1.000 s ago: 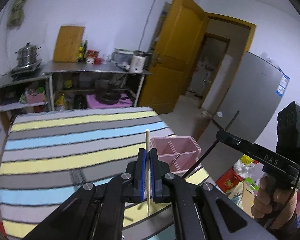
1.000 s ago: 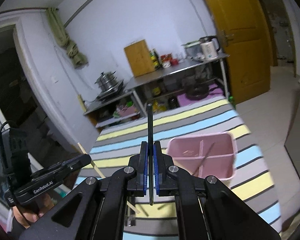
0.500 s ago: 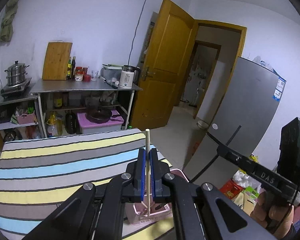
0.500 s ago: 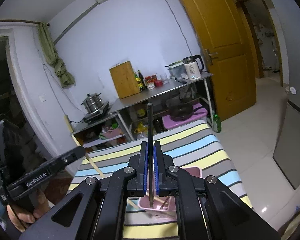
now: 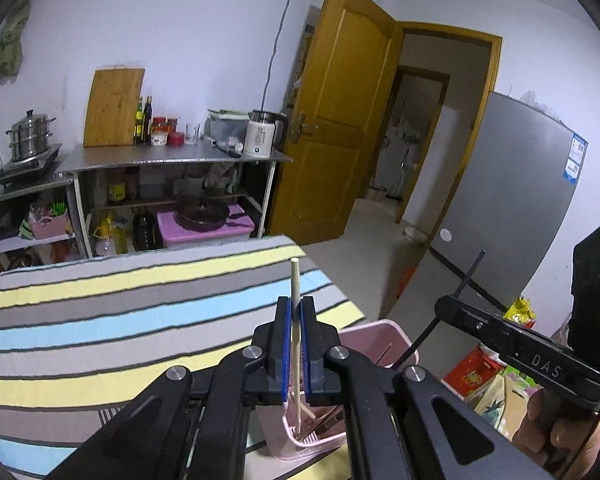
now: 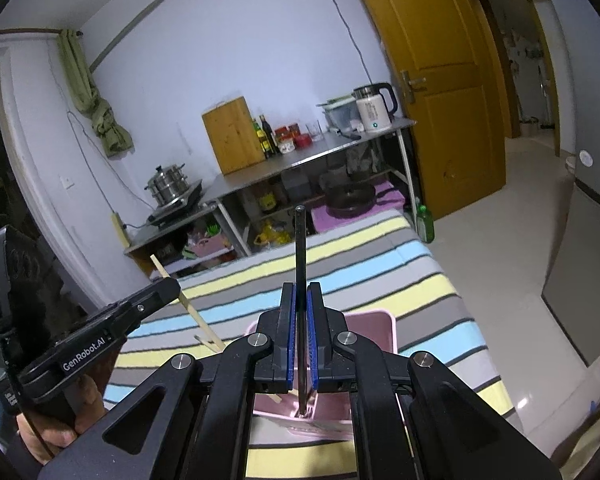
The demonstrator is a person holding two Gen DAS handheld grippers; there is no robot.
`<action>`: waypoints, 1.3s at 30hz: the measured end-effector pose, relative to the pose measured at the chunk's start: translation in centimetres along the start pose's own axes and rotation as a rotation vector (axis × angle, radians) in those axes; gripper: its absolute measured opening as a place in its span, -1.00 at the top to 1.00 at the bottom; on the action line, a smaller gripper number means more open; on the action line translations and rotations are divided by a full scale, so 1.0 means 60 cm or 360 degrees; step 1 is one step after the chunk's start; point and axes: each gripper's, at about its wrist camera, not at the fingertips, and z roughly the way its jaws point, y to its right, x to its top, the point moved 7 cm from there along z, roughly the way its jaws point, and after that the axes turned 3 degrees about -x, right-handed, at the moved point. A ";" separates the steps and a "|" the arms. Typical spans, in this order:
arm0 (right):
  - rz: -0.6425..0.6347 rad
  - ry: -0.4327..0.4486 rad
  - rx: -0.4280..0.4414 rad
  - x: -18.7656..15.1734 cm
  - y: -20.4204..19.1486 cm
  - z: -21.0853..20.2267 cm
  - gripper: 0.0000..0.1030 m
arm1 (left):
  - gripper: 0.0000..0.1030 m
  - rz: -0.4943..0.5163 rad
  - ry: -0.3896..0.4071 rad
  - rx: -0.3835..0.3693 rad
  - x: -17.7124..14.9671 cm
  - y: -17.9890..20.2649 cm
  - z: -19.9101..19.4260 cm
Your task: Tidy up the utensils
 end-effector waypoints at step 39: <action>-0.0120 -0.0031 0.0068 -0.101 -0.039 -0.090 0.70 | 0.79 -0.0073 0.0068 0.0073 -0.128 -0.050 -0.186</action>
